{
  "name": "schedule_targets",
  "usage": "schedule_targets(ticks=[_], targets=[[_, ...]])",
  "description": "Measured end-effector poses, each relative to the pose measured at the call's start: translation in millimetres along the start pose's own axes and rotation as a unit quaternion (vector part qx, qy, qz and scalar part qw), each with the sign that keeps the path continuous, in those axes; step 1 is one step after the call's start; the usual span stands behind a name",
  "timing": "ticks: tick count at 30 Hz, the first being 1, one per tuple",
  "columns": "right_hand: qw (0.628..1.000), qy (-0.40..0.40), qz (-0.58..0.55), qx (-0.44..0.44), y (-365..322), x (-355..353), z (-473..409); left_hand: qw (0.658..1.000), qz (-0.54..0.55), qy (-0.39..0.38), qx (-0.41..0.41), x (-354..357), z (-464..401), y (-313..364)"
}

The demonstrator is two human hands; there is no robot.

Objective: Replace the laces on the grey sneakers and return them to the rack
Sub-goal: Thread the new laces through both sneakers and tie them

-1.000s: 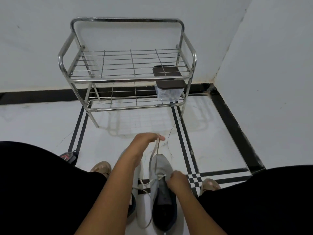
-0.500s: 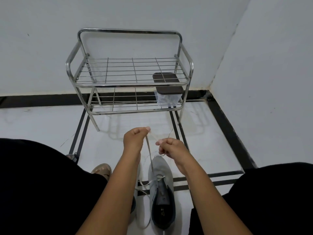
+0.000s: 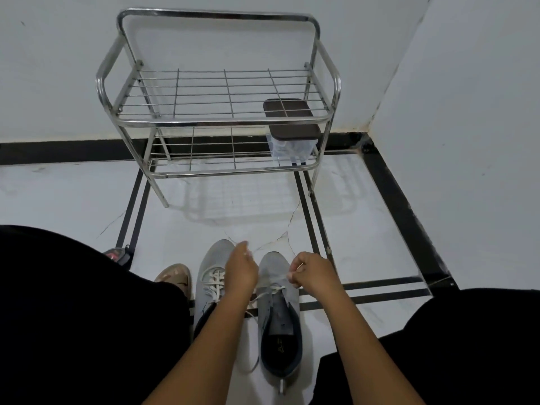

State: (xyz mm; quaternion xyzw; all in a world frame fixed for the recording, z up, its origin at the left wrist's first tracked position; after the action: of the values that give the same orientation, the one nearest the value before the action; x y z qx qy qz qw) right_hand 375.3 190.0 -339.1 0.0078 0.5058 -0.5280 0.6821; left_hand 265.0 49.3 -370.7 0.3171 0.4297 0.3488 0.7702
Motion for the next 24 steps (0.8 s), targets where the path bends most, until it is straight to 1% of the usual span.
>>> schedule_targets(ticks=[1, 2, 3, 4, 5, 7, 9, 11, 12, 13, 14, 15, 17, 18, 19, 21, 24], targets=[[1.000, 0.009, -0.006, 0.000, 1, 2, -2, 0.995, -0.010, -0.091, 0.043, 19, 4, 5], [1.000, 0.017, -0.015, 0.003, 3, 4, -5, 0.984, -0.012, -0.173, 0.050, 34, 9, 4], [0.999, 0.025, -0.026, 0.010, 5, 3, -8, 0.973, -0.016, -0.227, 0.048, 42, 12, 2], [0.998, 0.029, -0.045, 0.022, 10, 3, -14, 0.966, -0.017, -0.255, 0.043, 48, 10, -3], [0.996, 0.033, -0.073, 0.033, 12, 3, -16, 0.964, -0.018, -0.263, 0.045, 48, 11, -6], [0.990, 0.031, -0.129, 0.056, 19, 6, -22, 0.965, -0.003, -0.257, 0.047, 50, 7, -12], [0.979, 0.030, -0.183, 0.081, 24, 12, -27, 0.971, 0.019, -0.235, 0.041, 51, 3, -14], [0.967, 0.043, -0.220, 0.119, 37, 22, -38, 0.978, 0.003, -0.206, 0.033, 54, -8, -20], [0.970, 0.054, -0.201, 0.128, 41, 25, -40, 0.981, -0.025, -0.192, 0.034, 52, -8, -21], [0.978, 0.054, -0.154, 0.133, 48, 30, -43, 0.981, -0.064, -0.183, 0.030, 54, -10, -26], [0.986, 0.037, -0.093, 0.133, 53, 36, -45, 0.978, -0.112, -0.176, 0.025, 55, -11, -30], [0.991, 0.008, -0.037, 0.129, 58, 47, -46, 0.972, -0.161, -0.169, 0.018, 58, -12, -35], [0.992, -0.063, 0.007, 0.111, 65, 74, -41, 0.962, -0.231, -0.147, 0.009, 59, -10, -43], [0.991, -0.083, 0.001, 0.109, 70, 86, -39, 0.957, -0.255, -0.139, 0.007, 61, -10, -47], [0.990, -0.087, -0.022, 0.113, 75, 94, -36, 0.953, -0.273, -0.132, 0.009, 62, -9, -50], [0.986, -0.061, -0.082, 0.129, 85, 99, -39, 0.949, -0.287, -0.128, 0.012, 67, -9, -57], [0.981, -0.047, -0.109, 0.152, 95, 100, -48, 0.942, -0.304, -0.140, 0.014, 75, -10, -64]])
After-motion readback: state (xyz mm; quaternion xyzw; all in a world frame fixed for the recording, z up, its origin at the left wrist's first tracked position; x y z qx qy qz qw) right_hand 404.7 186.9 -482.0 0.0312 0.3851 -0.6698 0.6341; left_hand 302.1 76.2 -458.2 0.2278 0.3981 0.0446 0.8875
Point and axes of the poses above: each hand's wrist, its own z-axis away from the middle knuckle, its own x-axis out of the palm, y = z × x, the point moved 6 cm from there along -z, towards the middle knuckle, and after that the axes turned 7 degrees about z, right-handed, at the moved point
